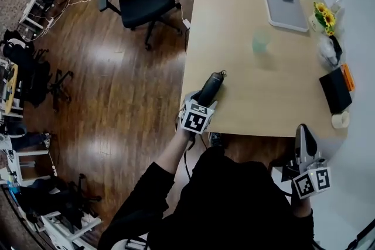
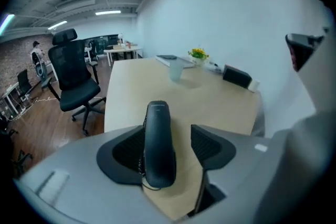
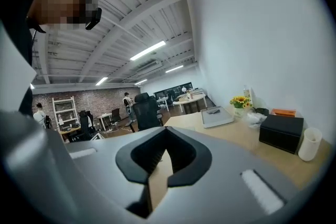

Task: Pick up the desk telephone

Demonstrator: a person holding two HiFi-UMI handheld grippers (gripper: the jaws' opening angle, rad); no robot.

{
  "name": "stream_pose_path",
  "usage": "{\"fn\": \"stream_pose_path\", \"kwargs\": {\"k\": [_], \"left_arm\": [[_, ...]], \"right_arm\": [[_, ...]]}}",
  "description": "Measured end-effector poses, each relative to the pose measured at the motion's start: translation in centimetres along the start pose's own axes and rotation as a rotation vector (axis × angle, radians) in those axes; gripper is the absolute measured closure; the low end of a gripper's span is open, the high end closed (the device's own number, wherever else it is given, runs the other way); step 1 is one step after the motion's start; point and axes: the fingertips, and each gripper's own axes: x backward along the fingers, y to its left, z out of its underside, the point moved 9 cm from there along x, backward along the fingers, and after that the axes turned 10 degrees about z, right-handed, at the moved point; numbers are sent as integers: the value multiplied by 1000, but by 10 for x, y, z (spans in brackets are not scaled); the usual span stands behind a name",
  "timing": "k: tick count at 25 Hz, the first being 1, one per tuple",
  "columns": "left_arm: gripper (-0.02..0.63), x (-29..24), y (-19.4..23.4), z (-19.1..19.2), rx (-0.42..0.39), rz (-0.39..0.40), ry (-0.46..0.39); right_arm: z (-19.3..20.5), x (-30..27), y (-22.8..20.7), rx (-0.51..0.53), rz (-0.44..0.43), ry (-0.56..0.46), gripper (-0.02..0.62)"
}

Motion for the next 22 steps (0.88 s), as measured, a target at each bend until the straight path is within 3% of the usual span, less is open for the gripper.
{"fn": "stream_pose_path", "kwargs": {"k": [9,16,22], "left_arm": [[345,-65,32,7,62,81,223],[337,-91,26,0,9,59,297],[330,-101,28,13,6,58,271]], "right_arm": [[-2,-77,-5,-23,-44,64,594],[-17,-117,-18,-15,-120,60,594],[-15,-127,-37,-32,-124,84,594]]}}
